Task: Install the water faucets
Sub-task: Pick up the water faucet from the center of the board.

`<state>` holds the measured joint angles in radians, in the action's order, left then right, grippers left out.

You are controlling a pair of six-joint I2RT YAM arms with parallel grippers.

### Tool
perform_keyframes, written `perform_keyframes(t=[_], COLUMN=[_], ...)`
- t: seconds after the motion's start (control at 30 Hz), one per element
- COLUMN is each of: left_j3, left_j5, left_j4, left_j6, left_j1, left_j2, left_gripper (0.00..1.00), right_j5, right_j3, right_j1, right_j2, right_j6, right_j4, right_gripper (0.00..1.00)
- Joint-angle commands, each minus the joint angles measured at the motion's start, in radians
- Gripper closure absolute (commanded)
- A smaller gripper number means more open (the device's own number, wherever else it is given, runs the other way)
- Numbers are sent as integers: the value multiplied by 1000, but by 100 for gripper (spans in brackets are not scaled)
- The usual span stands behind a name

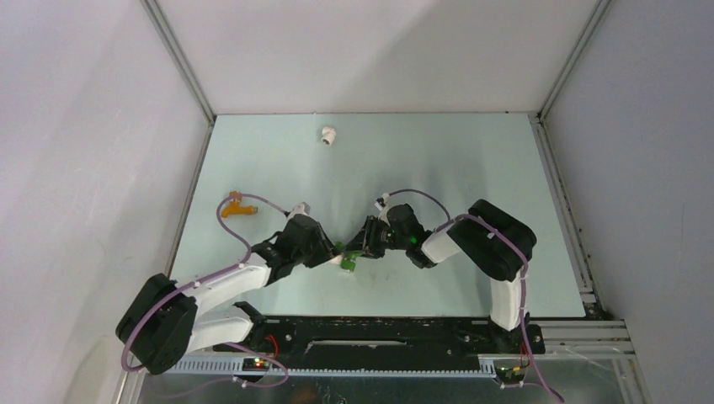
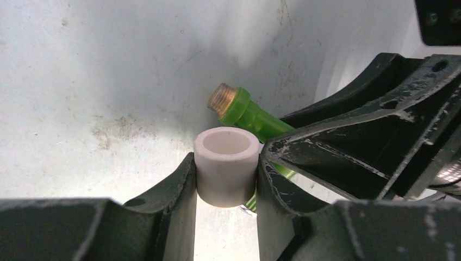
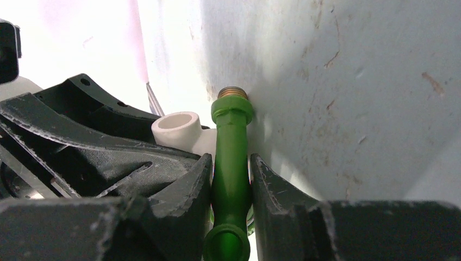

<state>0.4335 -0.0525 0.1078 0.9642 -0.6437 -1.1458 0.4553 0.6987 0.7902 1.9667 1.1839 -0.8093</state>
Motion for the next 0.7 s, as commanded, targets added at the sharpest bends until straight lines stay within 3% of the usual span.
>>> perform_keyframes(t=[0.0, 0.3, 0.37, 0.53, 0.6, 0.67], left_j3=[36, 174, 186, 196, 191, 184], left_j5=[-13, -95, -79, 34, 108, 179], left_j4=[126, 258, 249, 177, 132, 69], left_j6=[-91, -341, -384, -484, -502, -491], left_j1=[-17, -14, -11, -8, -6, -1], left_j2=[20, 246, 297, 394, 426, 446], left_gripper=[100, 100, 100, 100, 100, 100], right_j5=[-20, -106, -173, -274, -220, -54], right_j3=[2, 70, 129, 186, 186, 186], right_j1=[0, -77, -97, -187, -272, -378], right_j2=[-147, -660, -769, -961, -1009, -1044], right_j6=[-150, -617, -727, -888, -895, -907], right_j4=[126, 673, 881, 1076, 1118, 1152], right_gripper=[100, 100, 100, 100, 100, 100])
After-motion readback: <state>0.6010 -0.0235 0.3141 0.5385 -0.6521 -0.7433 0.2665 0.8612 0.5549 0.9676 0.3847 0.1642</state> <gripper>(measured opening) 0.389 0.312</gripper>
